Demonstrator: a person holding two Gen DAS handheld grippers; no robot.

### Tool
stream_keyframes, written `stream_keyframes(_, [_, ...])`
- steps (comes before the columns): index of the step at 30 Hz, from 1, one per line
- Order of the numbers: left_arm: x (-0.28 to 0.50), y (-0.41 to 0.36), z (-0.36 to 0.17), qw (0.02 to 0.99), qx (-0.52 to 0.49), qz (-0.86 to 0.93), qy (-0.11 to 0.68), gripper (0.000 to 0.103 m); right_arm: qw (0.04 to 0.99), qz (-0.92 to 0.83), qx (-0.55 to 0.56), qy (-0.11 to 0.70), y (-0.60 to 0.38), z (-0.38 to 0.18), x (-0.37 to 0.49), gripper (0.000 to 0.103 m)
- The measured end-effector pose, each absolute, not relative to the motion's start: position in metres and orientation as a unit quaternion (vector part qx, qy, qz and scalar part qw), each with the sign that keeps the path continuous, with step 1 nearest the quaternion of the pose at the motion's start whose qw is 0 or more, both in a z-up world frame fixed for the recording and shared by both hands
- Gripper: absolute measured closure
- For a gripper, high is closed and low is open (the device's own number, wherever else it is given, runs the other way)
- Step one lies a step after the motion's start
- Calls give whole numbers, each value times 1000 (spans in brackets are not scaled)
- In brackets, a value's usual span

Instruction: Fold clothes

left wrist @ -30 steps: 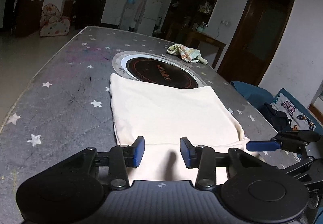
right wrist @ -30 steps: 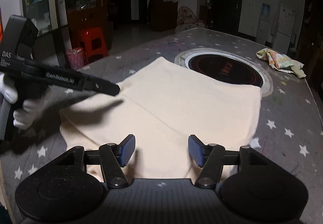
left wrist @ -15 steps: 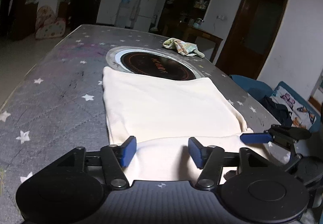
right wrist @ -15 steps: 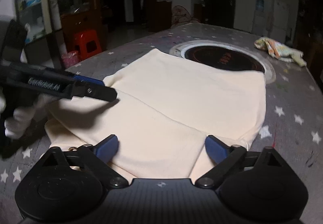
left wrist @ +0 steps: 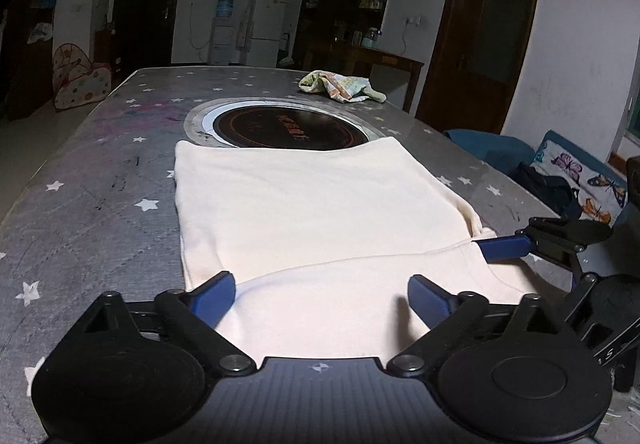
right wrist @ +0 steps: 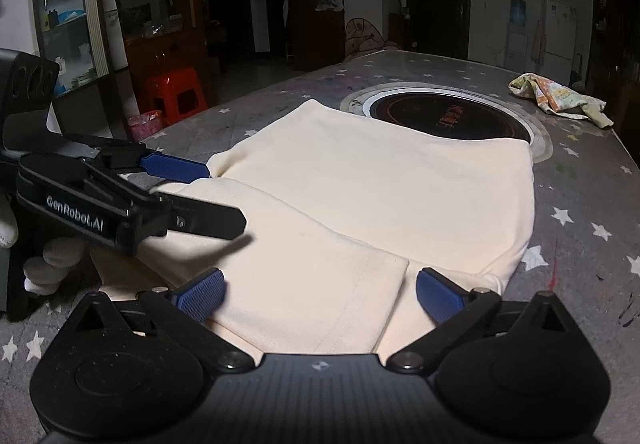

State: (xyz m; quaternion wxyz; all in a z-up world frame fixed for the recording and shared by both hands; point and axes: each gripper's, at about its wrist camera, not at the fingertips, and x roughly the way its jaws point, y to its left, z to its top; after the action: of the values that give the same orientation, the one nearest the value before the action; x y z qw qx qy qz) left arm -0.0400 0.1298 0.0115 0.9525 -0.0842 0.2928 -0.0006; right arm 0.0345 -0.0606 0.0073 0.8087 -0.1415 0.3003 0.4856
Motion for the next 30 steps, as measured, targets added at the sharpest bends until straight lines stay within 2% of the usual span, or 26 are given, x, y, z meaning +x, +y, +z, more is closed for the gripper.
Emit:
stream_keyframes(10, [-33,117,9,950,-47,19,307,0,810,483,-147,299,-60,6,32,0])
stream_keyframes(30, [-34,117,7,949,-46,20,310,0,810,482,-152,298,-59,6,31,0])
